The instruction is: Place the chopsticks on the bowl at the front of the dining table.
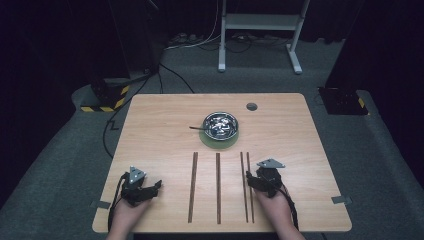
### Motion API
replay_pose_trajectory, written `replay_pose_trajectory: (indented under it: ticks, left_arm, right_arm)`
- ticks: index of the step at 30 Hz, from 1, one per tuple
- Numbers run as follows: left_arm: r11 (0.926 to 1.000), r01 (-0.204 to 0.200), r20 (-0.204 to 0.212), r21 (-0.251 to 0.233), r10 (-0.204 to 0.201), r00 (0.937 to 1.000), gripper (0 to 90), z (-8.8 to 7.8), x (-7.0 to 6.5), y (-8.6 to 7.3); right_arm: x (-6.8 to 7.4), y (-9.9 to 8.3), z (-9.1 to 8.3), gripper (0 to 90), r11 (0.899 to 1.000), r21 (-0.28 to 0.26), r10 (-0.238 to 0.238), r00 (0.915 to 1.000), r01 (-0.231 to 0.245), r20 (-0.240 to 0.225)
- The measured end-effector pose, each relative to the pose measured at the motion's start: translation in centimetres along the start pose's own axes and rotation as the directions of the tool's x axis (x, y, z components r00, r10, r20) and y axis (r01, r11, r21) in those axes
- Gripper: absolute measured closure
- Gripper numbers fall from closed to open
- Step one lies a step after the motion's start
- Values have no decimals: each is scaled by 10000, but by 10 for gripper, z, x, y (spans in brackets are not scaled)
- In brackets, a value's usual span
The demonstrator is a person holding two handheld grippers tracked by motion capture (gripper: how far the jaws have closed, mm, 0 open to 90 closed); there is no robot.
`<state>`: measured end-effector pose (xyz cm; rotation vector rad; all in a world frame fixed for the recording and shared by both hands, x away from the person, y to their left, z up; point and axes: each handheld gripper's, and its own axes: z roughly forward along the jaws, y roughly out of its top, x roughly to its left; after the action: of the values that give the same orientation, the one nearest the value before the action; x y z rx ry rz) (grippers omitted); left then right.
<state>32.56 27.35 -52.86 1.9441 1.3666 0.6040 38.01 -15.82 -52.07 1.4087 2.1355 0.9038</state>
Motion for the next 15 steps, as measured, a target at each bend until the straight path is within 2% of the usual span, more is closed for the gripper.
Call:
replay_pose_trajectory:
  ticks: [10, 15]
  left_arm:
    - [10000, -2, -3, 1, 2, 10000, 267, 0, 0, 0]
    - [10000, -7, -3, 1, 7, 10000, 267, 0, 0, 0]
  right_arm:
    - [-19, -4, -5, 418, 10000, 31, 46, 9995, -47, 313]
    - [-21, -5, -6, 461, 10000, 21, 37, 9995, -37, 326]
